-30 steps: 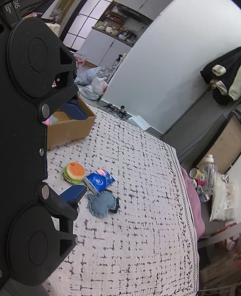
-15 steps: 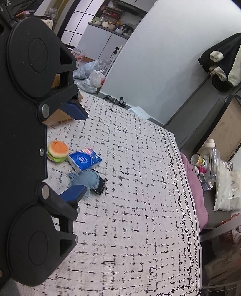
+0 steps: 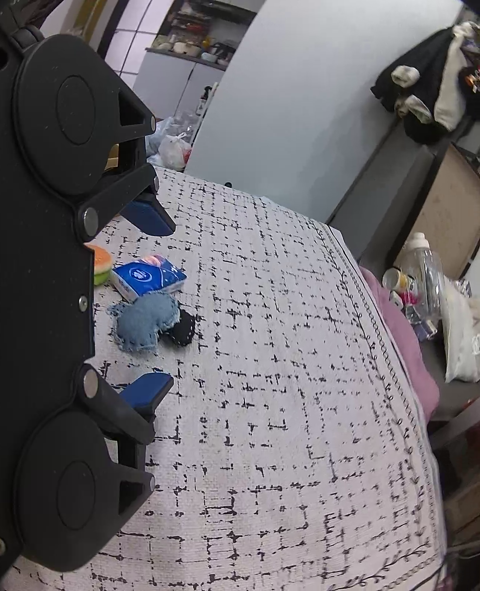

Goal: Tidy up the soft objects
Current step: 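Close the left gripper on the orange burger plush while the right gripper grasps the denim heart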

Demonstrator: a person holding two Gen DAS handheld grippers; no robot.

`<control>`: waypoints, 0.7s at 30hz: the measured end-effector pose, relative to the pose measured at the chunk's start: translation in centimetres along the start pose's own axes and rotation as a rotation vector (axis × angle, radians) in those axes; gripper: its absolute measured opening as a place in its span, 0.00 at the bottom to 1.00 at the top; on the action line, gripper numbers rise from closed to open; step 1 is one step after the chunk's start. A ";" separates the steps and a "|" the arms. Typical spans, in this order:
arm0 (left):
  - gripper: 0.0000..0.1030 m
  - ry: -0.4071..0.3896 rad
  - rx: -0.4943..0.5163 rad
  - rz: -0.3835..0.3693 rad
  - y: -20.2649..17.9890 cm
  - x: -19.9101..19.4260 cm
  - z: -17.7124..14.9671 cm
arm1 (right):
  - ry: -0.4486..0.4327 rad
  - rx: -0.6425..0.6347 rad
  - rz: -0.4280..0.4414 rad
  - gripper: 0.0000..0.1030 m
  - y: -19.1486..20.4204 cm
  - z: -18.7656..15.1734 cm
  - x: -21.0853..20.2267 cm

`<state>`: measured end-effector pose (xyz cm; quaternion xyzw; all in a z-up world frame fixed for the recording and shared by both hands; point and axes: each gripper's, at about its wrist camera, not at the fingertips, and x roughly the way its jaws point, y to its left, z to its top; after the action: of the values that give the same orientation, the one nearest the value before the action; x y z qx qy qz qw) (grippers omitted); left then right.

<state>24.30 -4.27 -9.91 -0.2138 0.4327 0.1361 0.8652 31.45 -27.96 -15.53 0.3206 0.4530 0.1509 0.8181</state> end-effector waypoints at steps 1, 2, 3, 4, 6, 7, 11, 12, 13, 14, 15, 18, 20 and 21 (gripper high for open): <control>0.57 -0.003 0.007 -0.004 -0.2 0.3 0.0 | 0.006 0.015 0.005 0.78 -0.4 0.1 0.2; 0.57 -0.003 0.018 -0.005 -0.5 0.6 -0.1 | 0.012 0.030 0.008 0.78 -0.8 0.2 0.4; 0.57 0.000 0.028 -0.004 -0.8 0.9 -0.1 | 0.015 0.039 0.009 0.78 -1.1 0.2 0.7; 0.57 0.002 0.039 -0.003 -1.2 1.3 -0.3 | 0.018 0.048 0.008 0.78 -1.4 0.3 0.9; 0.57 0.007 0.056 0.001 -1.7 2.0 -0.5 | 0.023 0.061 0.002 0.78 -1.8 0.5 1.4; 0.57 0.012 0.063 0.003 -2.0 2.4 -0.6 | 0.026 0.063 0.000 0.78 -1.9 0.6 1.8; 0.57 0.031 0.075 0.027 -2.5 4.1 -1.2 | 0.054 0.044 0.006 0.78 -1.6 0.7 3.3; 0.57 0.037 0.076 0.038 -2.6 4.6 -1.3 | 0.065 0.034 0.008 0.78 -1.4 0.6 3.7; 0.57 0.044 0.076 0.047 -2.6 5.1 -1.5 | 0.077 0.023 0.008 0.77 -1.3 0.5 4.2; 0.57 0.053 0.074 0.056 -2.5 5.5 -1.6 | 0.089 0.014 0.006 0.77 -1.2 0.5 4.6; 0.55 0.063 0.069 0.068 -2.5 6.1 -1.8 | 0.101 0.004 0.004 0.76 -1.1 0.4 5.1; 0.54 0.083 0.055 0.095 -2.3 7.2 -2.2 | 0.126 -0.028 -0.006 0.75 -0.7 0.1 6.0; 0.54 0.089 0.056 0.117 -2.1 7.9 -2.4 | 0.129 -0.050 -0.021 0.75 -0.6 0.0 6.4; 0.54 0.091 0.054 0.127 -2.0 8.2 -2.5 | 0.131 -0.063 -0.031 0.75 -0.5 -0.1 6.7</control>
<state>28.28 -6.83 -17.35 -0.1685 0.4879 0.1691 0.8396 35.03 -24.69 -20.17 0.2773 0.5053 0.1730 0.7987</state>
